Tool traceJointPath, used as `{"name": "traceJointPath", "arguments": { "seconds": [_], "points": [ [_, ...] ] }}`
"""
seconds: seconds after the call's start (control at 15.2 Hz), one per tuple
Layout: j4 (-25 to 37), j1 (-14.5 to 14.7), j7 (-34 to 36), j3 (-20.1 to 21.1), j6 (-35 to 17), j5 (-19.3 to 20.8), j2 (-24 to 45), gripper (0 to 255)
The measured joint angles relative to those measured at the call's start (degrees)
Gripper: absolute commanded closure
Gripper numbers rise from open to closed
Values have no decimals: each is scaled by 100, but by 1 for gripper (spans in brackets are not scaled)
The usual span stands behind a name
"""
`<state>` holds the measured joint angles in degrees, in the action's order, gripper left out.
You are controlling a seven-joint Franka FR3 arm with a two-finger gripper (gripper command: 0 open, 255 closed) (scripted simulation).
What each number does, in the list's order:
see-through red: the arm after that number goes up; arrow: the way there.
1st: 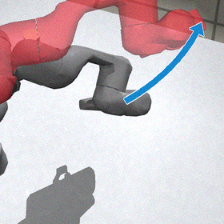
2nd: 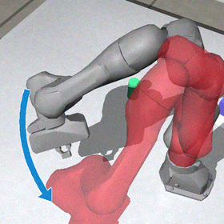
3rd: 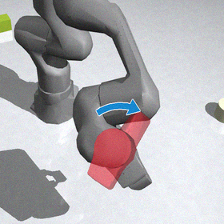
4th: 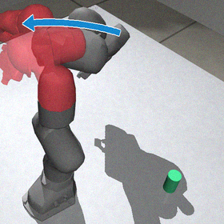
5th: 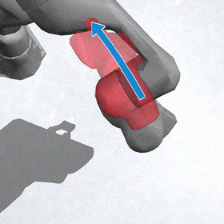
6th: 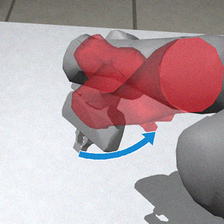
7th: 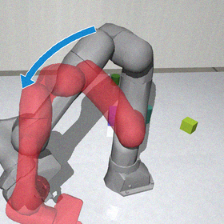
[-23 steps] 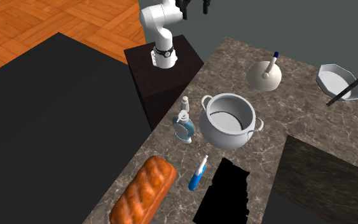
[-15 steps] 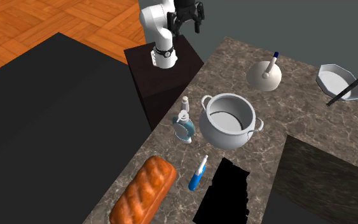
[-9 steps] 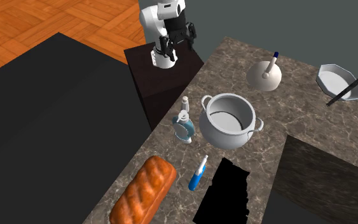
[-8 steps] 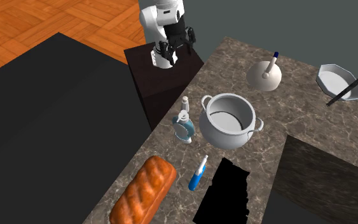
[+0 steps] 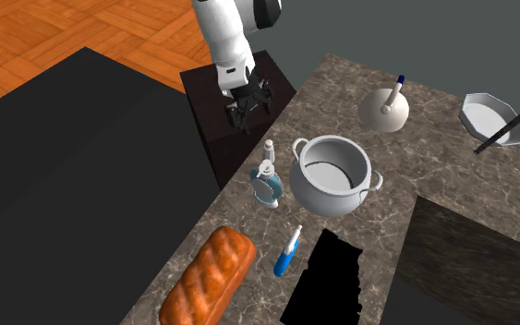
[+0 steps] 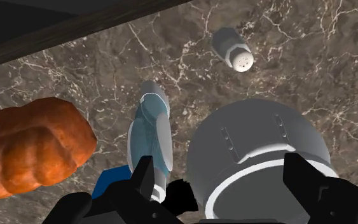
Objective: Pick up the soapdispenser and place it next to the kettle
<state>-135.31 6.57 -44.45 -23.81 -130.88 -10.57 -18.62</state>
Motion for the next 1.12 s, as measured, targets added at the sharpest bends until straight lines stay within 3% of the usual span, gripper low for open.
{"name": "traceJointPath", "arguments": {
  "seconds": [0.4, 0.59, 1.12],
  "points": [
    [849, 372, -1766, -691, -219, -1413, 1540, 0],
    [1388, 297, -2643, -797, -78, -2216, 2346, 0],
    [1544, 264, -3105, -633, -321, -2852, 2954, 0]
  ]
}}
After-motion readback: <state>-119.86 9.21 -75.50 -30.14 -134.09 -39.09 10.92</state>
